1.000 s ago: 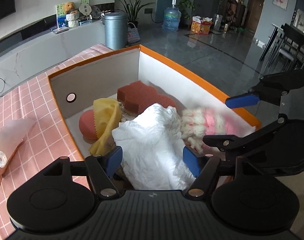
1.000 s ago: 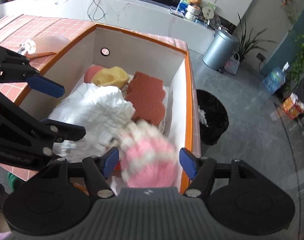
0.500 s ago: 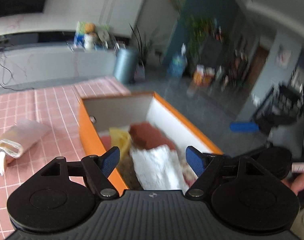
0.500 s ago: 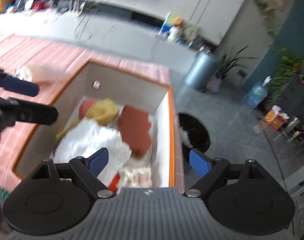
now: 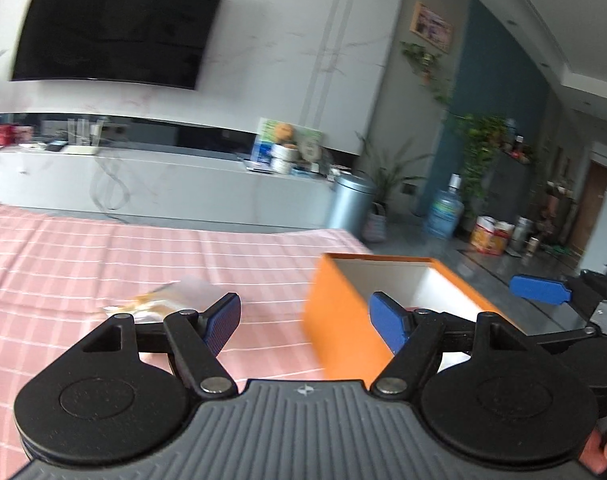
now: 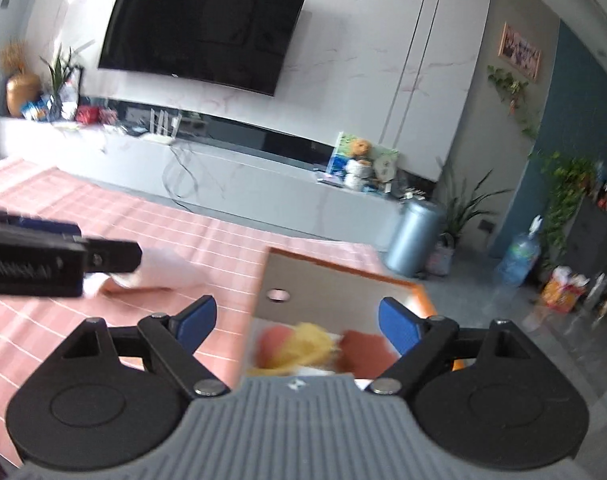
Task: Organize soft objects
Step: 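Move both open tools from the box back toward the foil bag on the table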
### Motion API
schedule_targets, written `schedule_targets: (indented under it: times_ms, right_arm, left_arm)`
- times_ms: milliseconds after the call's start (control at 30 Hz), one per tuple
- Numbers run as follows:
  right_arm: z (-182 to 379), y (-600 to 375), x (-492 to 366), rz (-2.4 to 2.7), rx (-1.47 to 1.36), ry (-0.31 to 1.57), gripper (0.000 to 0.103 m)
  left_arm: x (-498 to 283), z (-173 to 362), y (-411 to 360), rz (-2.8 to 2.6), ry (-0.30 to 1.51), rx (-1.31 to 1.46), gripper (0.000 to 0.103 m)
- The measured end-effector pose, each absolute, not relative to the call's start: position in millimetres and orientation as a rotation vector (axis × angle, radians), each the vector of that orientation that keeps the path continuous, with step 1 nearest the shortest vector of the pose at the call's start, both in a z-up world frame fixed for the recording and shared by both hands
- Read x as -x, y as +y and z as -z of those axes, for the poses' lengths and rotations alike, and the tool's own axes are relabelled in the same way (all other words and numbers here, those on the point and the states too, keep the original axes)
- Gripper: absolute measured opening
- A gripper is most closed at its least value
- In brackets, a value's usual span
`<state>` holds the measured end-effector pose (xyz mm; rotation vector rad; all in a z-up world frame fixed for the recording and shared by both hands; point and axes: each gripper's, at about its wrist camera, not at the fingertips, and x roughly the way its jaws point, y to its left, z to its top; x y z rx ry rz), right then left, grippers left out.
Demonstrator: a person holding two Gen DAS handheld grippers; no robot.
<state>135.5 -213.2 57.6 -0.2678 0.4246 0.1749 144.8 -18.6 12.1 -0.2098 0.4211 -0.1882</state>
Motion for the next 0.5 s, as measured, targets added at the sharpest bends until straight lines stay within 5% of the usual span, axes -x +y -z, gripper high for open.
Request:
schedule_targets:
  times_ms: [500]
  right_arm:
    - [7, -134, -155, -0.307, 0.116, 0.588, 0.07]
  left_arm:
    - [-145, 40, 60, 0.014, 0.55, 0.334, 0.074]
